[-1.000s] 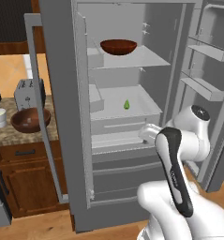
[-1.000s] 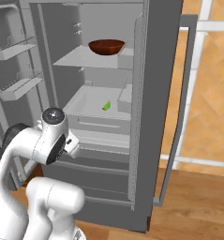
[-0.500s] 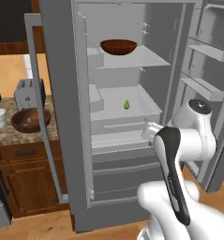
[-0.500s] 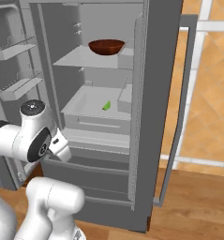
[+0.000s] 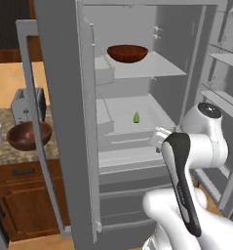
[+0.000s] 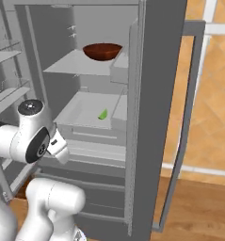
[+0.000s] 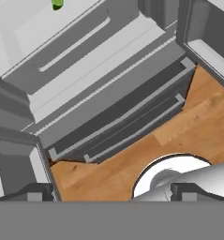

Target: Grab a lemon wedge from the fridge and one ice cube from the ice bowl, and put them in the glass of lemonade.

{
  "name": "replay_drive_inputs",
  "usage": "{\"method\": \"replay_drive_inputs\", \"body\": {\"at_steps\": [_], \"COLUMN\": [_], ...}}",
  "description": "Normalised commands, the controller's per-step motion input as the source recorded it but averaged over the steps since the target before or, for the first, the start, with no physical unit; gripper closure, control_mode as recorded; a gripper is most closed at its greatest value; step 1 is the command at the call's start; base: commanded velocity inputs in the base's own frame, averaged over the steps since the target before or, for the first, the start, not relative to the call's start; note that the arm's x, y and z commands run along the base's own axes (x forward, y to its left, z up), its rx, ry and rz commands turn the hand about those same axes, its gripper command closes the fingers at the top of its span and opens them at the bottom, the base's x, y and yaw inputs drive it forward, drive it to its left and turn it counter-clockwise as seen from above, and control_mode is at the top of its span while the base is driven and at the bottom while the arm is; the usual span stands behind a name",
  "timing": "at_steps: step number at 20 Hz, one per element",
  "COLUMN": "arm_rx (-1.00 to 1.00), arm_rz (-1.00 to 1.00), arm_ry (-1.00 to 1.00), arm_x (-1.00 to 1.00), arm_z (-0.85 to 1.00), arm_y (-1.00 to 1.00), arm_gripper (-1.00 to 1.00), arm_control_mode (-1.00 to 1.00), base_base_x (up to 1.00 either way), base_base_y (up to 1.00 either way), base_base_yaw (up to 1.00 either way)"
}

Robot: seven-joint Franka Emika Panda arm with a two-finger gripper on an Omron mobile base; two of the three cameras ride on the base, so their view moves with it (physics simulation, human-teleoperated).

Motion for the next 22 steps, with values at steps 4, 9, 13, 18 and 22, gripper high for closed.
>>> {"method": "replay_drive_inputs", "body": {"at_steps": [4, 9, 13, 18, 22], "arm_rx": [0.0, -0.05, -0.22, -0.11, 0.0], "arm_rz": [0.0, 0.0, 0.01, 0.01, 0.0], "arm_ry": [0.0, -0.02, -0.13, -0.02, 0.04], "arm_x": [0.0, 0.53, 0.41, 0.36, 0.58], "arm_z": [0.0, -0.44, -0.72, -0.17, 0.0], "arm_y": [0.0, -0.07, -0.06, -0.29, -0.27], "arm_gripper": [-1.0, -1.0, -1.0, -1.0, -1.0], "arm_control_mode": [1.0, -1.0, -1.0, -1.0, -1.0], "base_base_x": [1.0, 0.19, 0.0, 0.0, 0.0], "base_base_y": [-0.14, -0.03, 0.0, 0.0, 0.0], "base_base_yaw": [0.0, 0.0, 0.0, 0.0, 0.0]}}
